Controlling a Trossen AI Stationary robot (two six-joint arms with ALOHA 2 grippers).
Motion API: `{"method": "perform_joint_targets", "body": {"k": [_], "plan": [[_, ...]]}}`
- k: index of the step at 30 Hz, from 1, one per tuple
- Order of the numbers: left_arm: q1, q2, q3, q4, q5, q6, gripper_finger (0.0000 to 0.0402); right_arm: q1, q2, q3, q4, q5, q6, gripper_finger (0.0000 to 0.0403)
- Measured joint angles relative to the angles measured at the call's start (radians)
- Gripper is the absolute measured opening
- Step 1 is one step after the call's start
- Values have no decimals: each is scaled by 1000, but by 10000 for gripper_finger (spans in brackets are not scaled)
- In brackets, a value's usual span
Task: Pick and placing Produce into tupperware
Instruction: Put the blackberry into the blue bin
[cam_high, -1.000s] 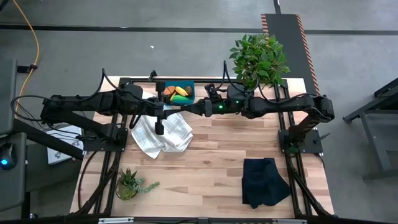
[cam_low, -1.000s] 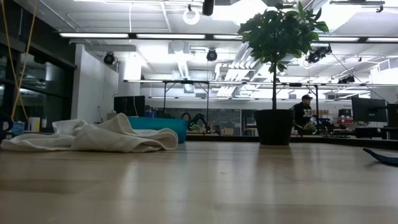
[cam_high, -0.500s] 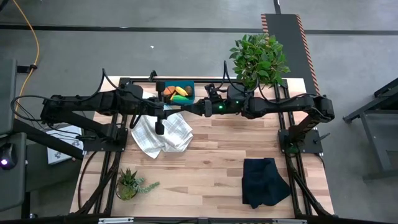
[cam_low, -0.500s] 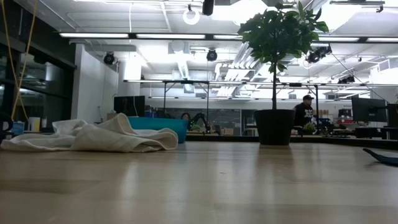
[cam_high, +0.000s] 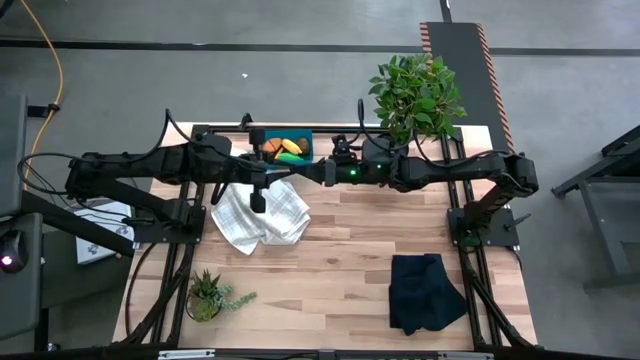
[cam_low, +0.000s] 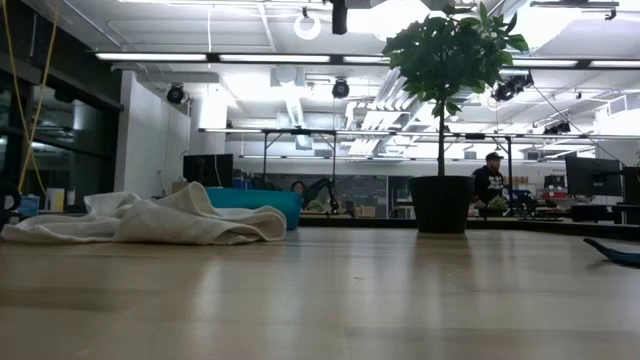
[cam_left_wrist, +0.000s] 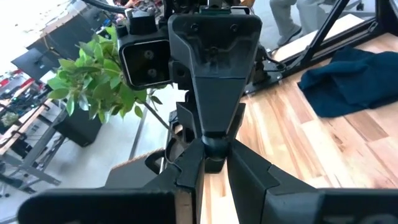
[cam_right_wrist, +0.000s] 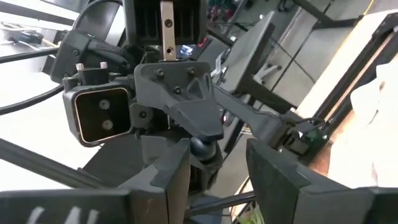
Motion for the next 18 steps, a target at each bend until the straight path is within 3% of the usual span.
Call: {"method": "perform_joint_targets", "body": {"k": [10,18], "plan": [[-2,-12,2,-27,-11,-3,53,-2,-5,-1,23,37,-42,142],[-1,-12,2,-60,-99,-3,53,-2,-4,-1,24,50,-56,142]]}}
